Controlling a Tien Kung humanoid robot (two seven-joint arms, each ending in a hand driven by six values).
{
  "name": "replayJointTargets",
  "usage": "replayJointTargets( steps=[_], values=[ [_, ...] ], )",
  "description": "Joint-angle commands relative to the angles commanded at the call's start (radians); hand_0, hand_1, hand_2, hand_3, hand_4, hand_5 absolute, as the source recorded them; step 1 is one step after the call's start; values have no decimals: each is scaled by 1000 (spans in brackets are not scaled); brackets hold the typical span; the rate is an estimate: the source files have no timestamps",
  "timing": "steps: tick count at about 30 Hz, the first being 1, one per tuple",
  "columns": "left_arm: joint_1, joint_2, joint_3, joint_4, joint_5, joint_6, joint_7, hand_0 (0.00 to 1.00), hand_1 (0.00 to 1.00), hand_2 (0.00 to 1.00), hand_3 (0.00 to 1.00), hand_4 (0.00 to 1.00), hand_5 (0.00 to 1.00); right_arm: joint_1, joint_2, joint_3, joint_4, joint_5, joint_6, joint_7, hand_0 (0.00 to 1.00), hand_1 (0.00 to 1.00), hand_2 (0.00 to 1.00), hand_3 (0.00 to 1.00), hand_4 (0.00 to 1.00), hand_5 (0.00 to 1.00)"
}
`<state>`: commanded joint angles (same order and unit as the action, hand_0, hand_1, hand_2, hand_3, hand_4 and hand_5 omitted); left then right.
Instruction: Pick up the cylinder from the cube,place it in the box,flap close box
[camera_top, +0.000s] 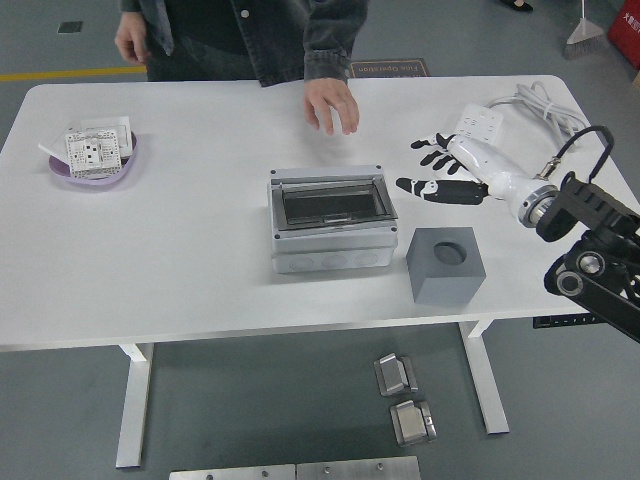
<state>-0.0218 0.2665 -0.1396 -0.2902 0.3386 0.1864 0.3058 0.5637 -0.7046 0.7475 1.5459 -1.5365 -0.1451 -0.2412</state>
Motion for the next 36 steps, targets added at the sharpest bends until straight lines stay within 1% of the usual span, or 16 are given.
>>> replayJointTargets(
  steps=[3,6,7,11,12,13,15,18,19,22,24,25,28,30,31,36],
  values=[
    [2,-2,4,1,-6,-1,1,683,666,567,615,504,331,-90,21,111,73,4,-16,19,591,655,727,830,874,742],
    [2,-7,7,2,-12,-1,1,683,666,567,615,504,331,-179,74,231,118,65,-64,84,591,655,727,830,874,742],
    [1,-8,8,3,-14,-1,0,683,666,567,615,503,328,-210,97,273,116,98,-87,117,571,651,717,793,814,680],
    [-2,-11,13,4,-20,-1,-1,683,666,567,615,503,328,-305,160,421,81,237,-165,246,571,651,717,793,814,680],
    [-3,-11,13,4,-21,-1,-1,683,666,567,615,503,328,-326,170,457,73,272,-175,276,571,651,717,793,814,680],
    [-3,-12,10,4,-20,-1,-1,683,666,567,615,503,327,-350,182,493,65,307,-185,307,579,647,703,781,783,627],
    [-4,-13,4,3,-16,-1,-1,683,666,567,615,503,327,-393,199,569,57,376,-204,365,579,647,703,781,783,627],
    [-8,-12,-10,2,-8,-3,-1,683,666,567,615,503,327,-459,224,670,62,460,-249,440,579,647,703,781,783,627],
    [-10,-11,-15,2,-6,-3,-1,683,666,567,615,503,326,-477,230,696,66,471,-264,455,601,665,719,784,861,637],
    [-19,-7,-25,2,-1,-3,-2,683,666,567,615,503,326,-518,242,773,72,466,-293,472,601,665,719,784,861,637],
    [-28,-2,-31,2,1,-3,-3,683,666,567,615,503,326,-534,247,817,69,426,-309,460,601,665,719,784,861,637],
    [-31,0,-33,2,3,-4,-3,683,667,570,617,509,323,-538,249,833,67,409,-314,455,781,907,952,900,867,617],
    [-43,5,-49,1,13,-3,-4,683,667,570,617,509,323,-554,256,873,62,356,-325,436,781,907,952,900,867,617],
    [-48,6,-57,-2,20,-2,-6,683,667,570,617,509,323,-561,257,894,58,332,-310,420,781,907,952,900,867,617],
    [-50,5,-53,-3,22,-1,-6,684,666,571,620,535,324,-563,256,901,56,324,-302,413,840,927,966,935,851,637],
    [-49,2,-21,-5,16,1,-6,684,666,571,620,535,324,-564,252,929,47,302,-287,395,840,927,966,935,851,637]
  ],
)
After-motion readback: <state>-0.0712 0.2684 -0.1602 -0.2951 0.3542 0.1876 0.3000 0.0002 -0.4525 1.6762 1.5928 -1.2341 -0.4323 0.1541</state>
